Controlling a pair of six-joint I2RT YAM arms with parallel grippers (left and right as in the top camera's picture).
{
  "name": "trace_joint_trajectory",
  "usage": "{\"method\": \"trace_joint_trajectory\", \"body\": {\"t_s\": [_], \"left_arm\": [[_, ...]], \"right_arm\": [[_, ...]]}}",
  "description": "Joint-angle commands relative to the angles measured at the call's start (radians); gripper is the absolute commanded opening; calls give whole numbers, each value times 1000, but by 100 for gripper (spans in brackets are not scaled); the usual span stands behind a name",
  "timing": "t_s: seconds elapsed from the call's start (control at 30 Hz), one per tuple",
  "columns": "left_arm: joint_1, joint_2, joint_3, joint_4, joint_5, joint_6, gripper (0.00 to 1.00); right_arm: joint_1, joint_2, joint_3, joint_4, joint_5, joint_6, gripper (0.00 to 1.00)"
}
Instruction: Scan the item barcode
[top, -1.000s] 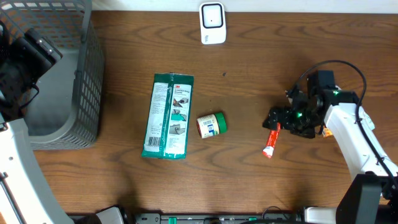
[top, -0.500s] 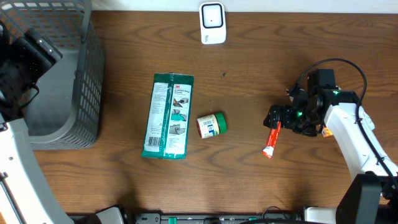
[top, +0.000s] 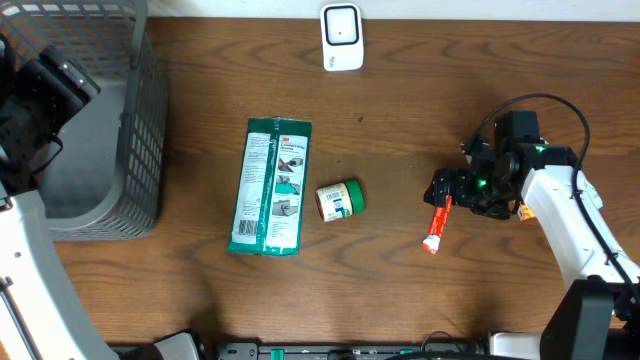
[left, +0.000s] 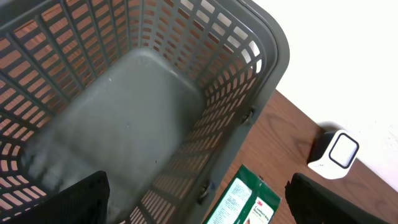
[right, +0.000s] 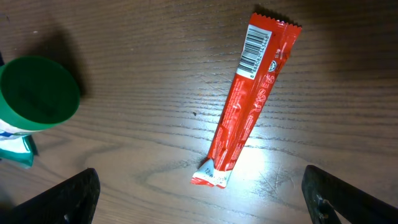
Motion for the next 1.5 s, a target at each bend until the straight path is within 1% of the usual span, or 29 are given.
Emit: {"method": "trace_joint_trajectory", "body": {"t_s": [0.0, 0.77, 0.87, 0.9, 1.0, 1.07, 1.27, 1.3, 1.33, 1.47], "left_arm": [[3, 1, 2, 0, -2, -9, 88], [3, 1, 2, 7, -2, -9, 88], [3, 1, 2, 20, 1, -75, 88], [3, 1, 2, 3, 26, -88, 88], [-2, 5, -2, -60, 165, -87, 88], [-27, 8, -19, -95, 205, -87, 88], [-177, 21, -132, -150, 206, -87, 88], [-198, 24, -150, -149, 203, -87, 89], [-223, 29, -169, -145, 203, -87, 99], [-273, 56, -199, -149, 206, -87, 99]], "right_arm": [[-6, 1, 11, 3, 2, -3, 99], [-6, 0, 11, 3, 2, -3, 99], [-6, 0, 11, 3, 2, -3, 99], [-6, 0, 11, 3, 2, -3, 99], [-6, 0, 11, 3, 2, -3, 99], [-6, 0, 11, 3, 3, -3, 99], [-6, 1, 11, 3, 2, -3, 99], [-6, 1, 11, 3, 2, -3, 99], [-6, 1, 11, 3, 2, -3, 99], [-6, 1, 11, 3, 2, -3, 99]]}}
